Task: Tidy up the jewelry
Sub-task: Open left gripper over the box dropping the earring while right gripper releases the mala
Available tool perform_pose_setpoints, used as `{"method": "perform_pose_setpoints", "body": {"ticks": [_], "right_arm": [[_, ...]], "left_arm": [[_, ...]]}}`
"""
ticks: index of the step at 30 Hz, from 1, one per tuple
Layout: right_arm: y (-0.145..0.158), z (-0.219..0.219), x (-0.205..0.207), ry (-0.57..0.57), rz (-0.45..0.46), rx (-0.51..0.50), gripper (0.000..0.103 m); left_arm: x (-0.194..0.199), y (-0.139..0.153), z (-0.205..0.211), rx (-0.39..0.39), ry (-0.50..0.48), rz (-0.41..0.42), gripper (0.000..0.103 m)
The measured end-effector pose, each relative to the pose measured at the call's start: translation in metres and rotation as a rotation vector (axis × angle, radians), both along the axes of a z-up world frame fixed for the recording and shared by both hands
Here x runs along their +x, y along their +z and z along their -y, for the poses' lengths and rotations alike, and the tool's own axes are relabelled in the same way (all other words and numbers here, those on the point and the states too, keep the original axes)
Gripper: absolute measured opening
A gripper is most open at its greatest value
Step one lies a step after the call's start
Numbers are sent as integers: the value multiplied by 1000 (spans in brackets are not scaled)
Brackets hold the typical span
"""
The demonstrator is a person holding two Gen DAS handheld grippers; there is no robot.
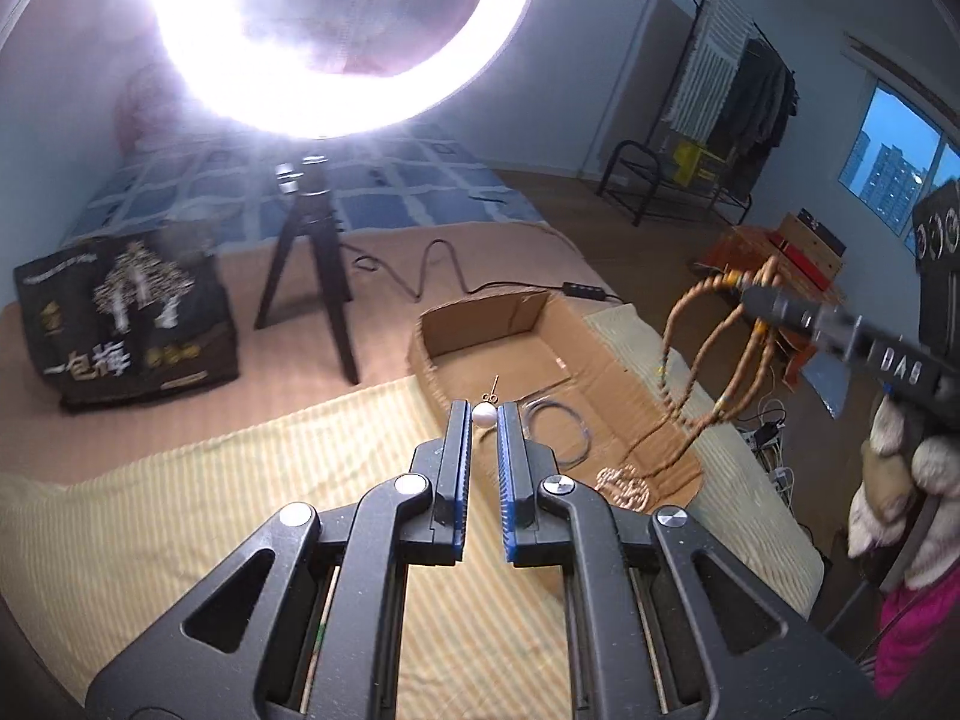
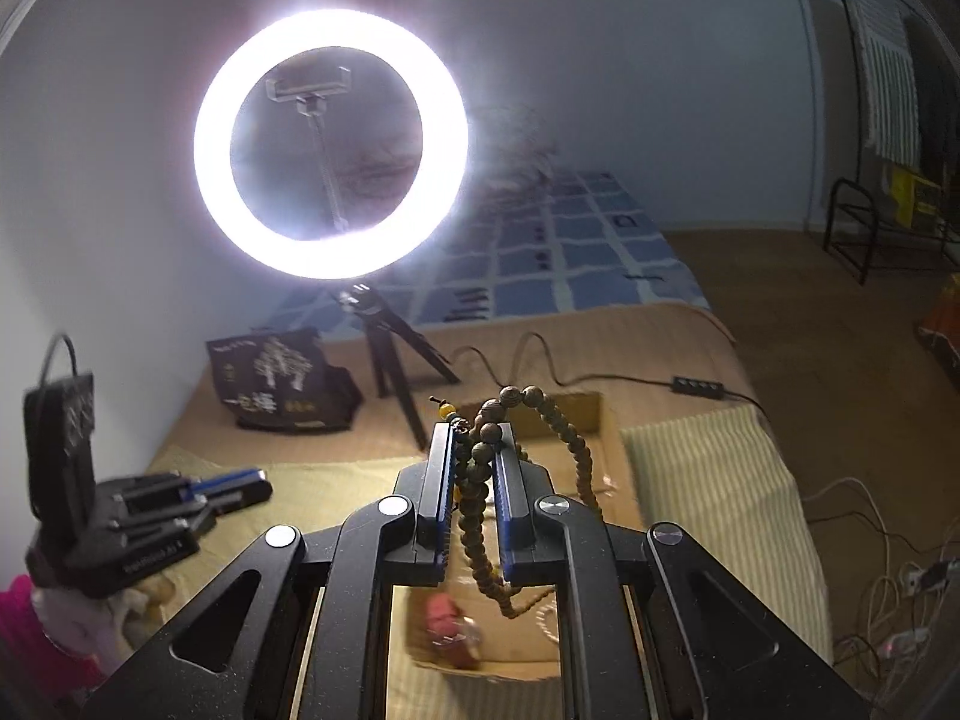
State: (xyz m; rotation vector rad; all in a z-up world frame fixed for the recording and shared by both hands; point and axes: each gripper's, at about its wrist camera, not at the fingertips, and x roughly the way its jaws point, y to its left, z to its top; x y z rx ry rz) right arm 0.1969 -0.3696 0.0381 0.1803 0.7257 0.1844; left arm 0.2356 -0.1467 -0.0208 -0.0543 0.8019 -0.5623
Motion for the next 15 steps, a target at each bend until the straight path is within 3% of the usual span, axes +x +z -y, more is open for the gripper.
{"method": "perform_pose_setpoints", "body": {"ticks": [7,15], "right_arm": [[-27,23,9,-30,-74,20,10],[-52,21,17,-27,-134,-4,10]], "left_arm": [[27,-12,38,6,-23,-28,7],[57,-38,68,13,-17,-85,6]]}}
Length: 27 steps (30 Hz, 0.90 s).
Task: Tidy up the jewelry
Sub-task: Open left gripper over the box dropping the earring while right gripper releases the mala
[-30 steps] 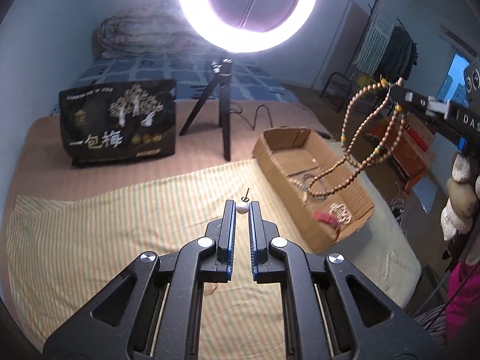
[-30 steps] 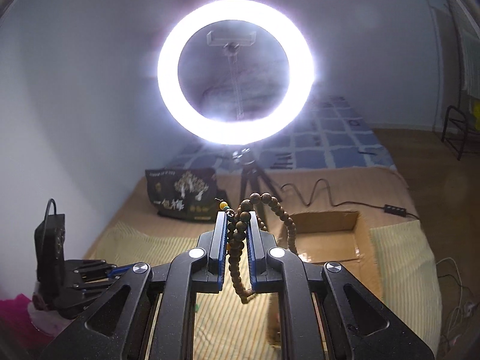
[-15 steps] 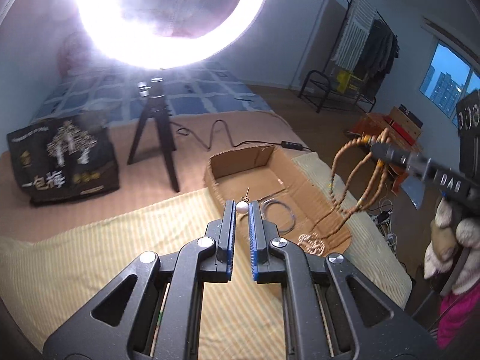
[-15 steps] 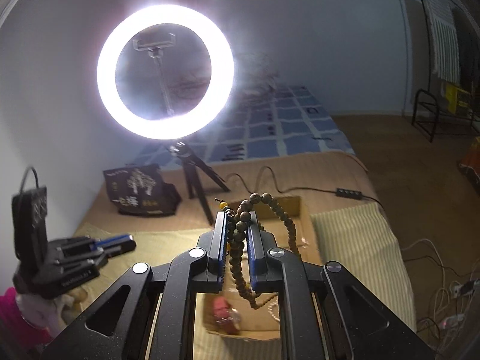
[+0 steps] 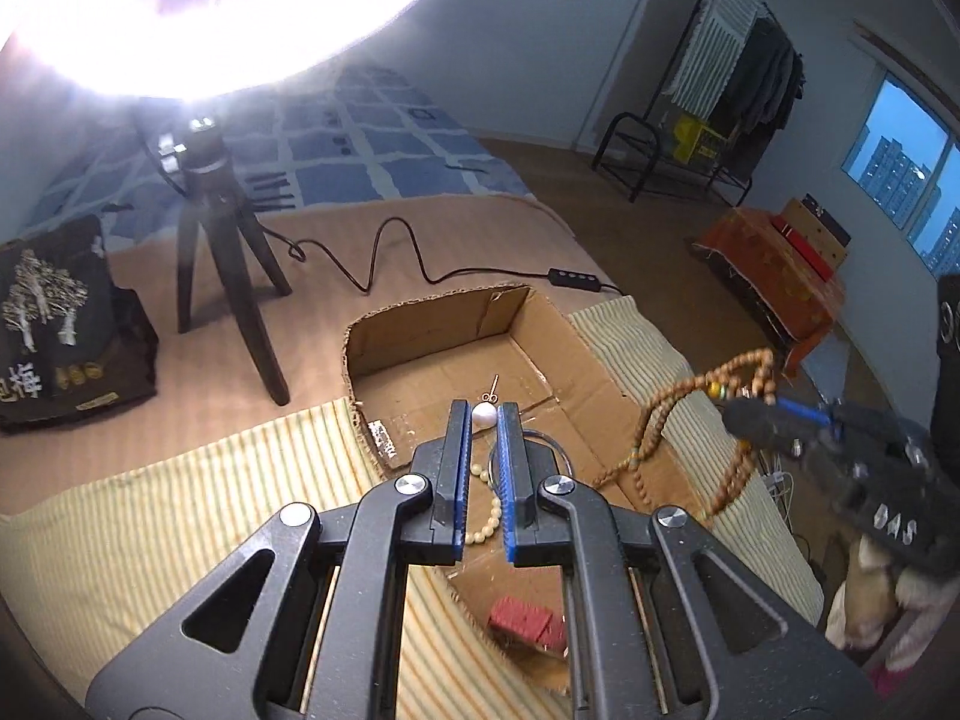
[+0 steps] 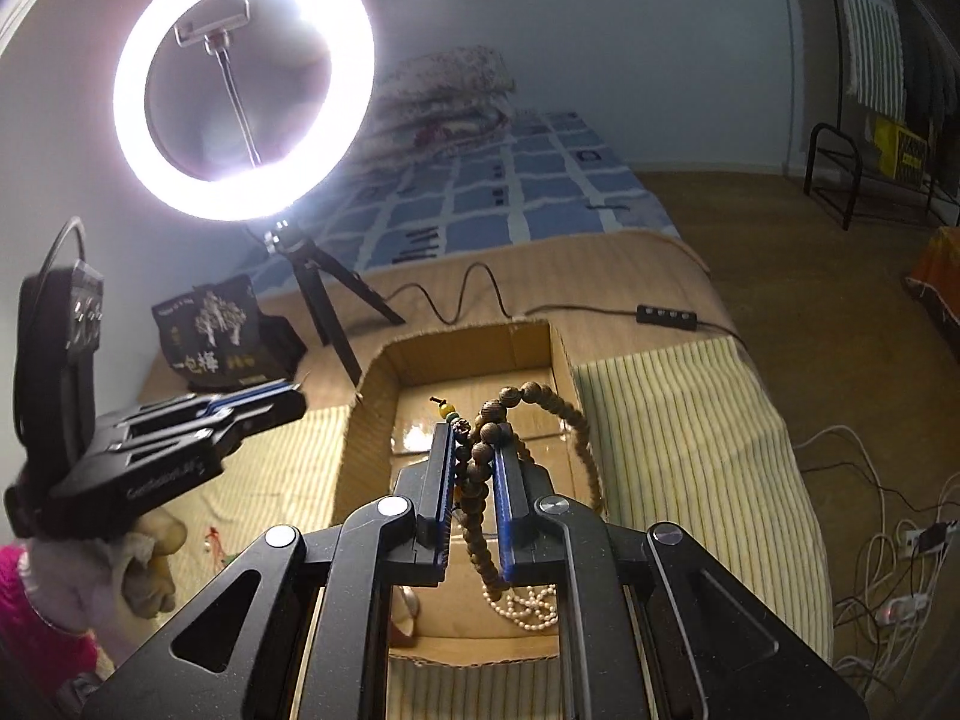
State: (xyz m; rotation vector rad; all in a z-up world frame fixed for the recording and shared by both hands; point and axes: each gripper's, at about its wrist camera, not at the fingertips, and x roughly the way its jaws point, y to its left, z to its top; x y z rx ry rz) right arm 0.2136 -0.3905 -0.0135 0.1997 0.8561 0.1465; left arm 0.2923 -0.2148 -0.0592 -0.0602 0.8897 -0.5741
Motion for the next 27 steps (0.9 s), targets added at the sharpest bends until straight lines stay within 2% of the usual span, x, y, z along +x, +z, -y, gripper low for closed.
{"method": "perform_pose_setpoints", "body": {"ticks": [11,18,19,20,21,23,27], "right_arm": [[-30,-7,10,25,-77,-23,10],[-34,-12,11,41,-98,-30,11],[-37,-13,12,49,-110,-27,14],[-38,-14,13,50,-116,-27,22],[-40,-14,13,47,-119,-28,35],[-41,-14,13,38,-120,-29,47],[-40,-10,12,19,-123,-24,51]], "left_arm": [[21,-29,18,48,16,-66,7],[23,-30,17,40,30,-82,7],[23,-29,16,47,33,-80,7],[23,-29,16,51,33,-80,8],[23,-29,15,54,33,-79,15],[22,-27,13,55,38,-71,22],[19,-22,9,59,39,-60,23]]}}
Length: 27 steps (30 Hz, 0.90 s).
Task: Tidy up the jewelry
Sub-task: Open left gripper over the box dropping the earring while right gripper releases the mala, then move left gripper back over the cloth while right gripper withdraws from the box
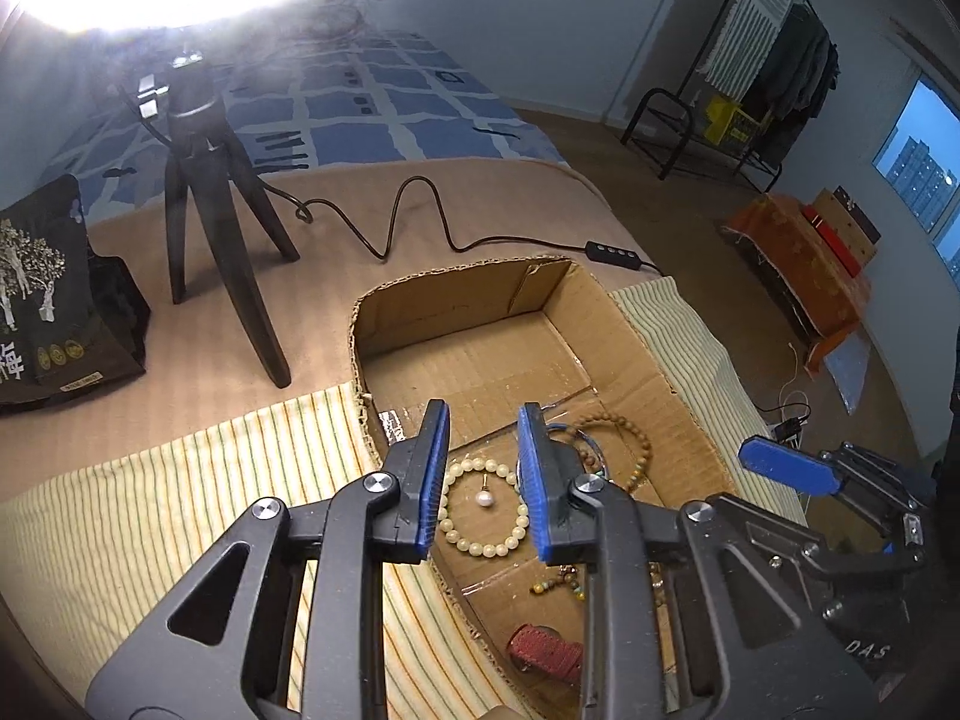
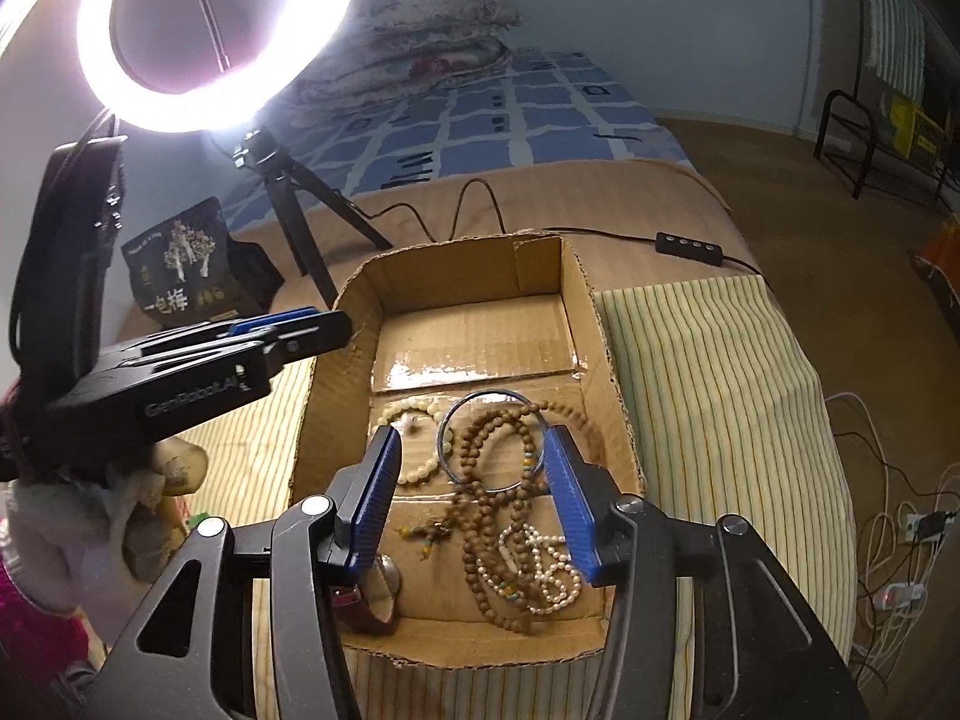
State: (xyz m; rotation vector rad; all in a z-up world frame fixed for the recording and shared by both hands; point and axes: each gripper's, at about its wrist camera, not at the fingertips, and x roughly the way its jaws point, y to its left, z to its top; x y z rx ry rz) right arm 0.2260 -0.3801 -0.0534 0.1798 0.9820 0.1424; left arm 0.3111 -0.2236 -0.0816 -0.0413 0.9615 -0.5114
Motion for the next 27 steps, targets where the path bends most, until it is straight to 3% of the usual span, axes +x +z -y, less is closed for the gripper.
{"method": "perform_pose_setpoints", "body": {"ticks": [11,14,21,27], "right_arm": [[10,-6,-9,-7,20,-5,56],[17,-13,-15,4,40,-7,63],[29,-37,-26,50,78,2,66],[31,-61,-31,99,86,12,66]], "left_arm": [[-20,27,-25,20,-5,73,23],[-32,36,-37,60,-24,112,22],[-55,52,-101,72,27,136,22],[-76,46,-155,85,84,115,22]]}}
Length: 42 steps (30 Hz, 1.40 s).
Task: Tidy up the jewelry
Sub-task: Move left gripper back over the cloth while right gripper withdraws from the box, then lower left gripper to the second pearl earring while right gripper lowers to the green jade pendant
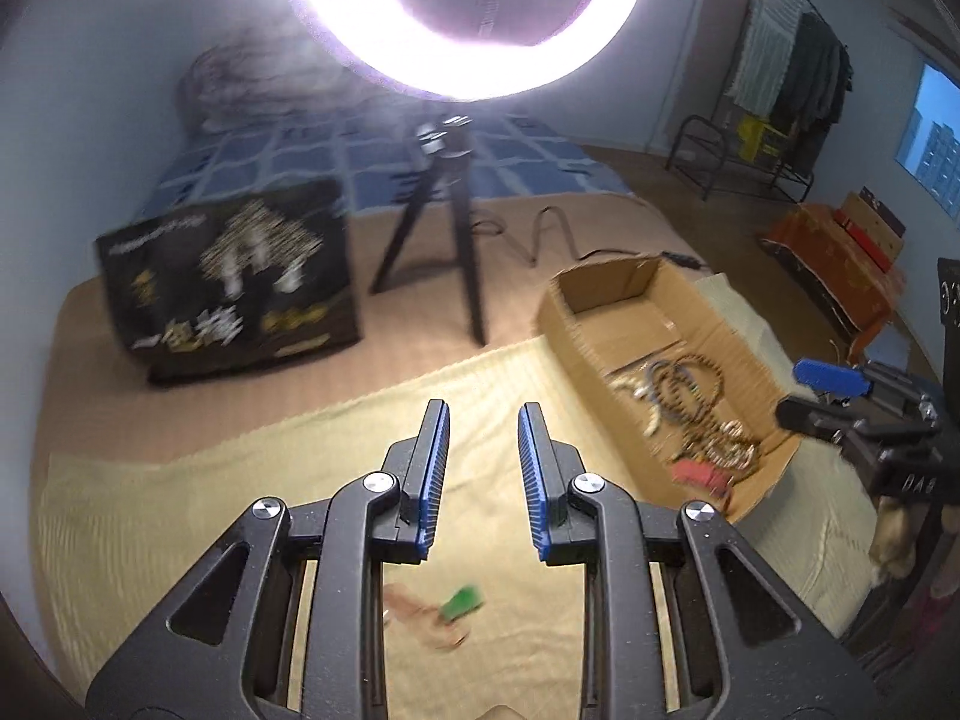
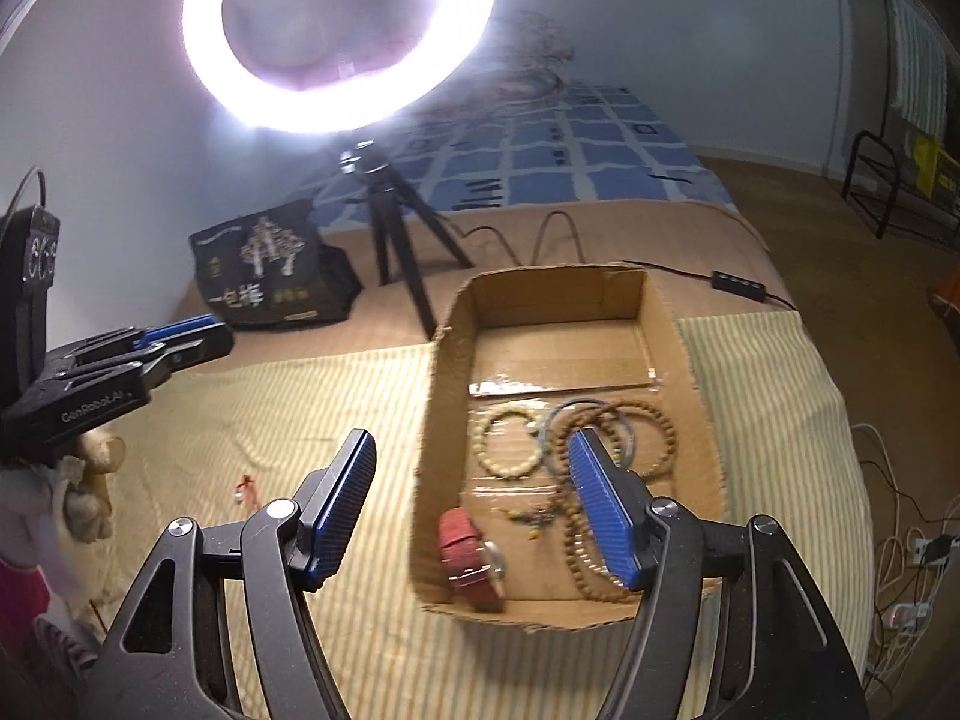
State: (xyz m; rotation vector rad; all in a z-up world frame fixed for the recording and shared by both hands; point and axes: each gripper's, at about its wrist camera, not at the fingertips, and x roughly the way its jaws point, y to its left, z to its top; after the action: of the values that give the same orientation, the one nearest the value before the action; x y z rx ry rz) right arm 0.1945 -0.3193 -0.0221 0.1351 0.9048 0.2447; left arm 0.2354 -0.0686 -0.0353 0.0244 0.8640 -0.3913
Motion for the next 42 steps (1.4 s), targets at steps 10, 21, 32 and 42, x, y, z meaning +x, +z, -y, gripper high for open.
{"method": "perform_pose_setpoints", "body": {"ticks": [10,21,32,42], "right_arm": [[-15,-43,-7,98,-21,5,66],[-48,-105,-9,261,-72,-48,66],[-92,-166,-11,435,-135,-83,66],[-119,-204,-5,489,-152,-166,66]], "left_arm": [[-19,-43,-53,21,37,-99,22],[-29,-86,-68,31,-19,-199,22],[-32,-105,-84,21,-25,-257,22],[-35,-113,-84,29,-44,-271,22]]}}
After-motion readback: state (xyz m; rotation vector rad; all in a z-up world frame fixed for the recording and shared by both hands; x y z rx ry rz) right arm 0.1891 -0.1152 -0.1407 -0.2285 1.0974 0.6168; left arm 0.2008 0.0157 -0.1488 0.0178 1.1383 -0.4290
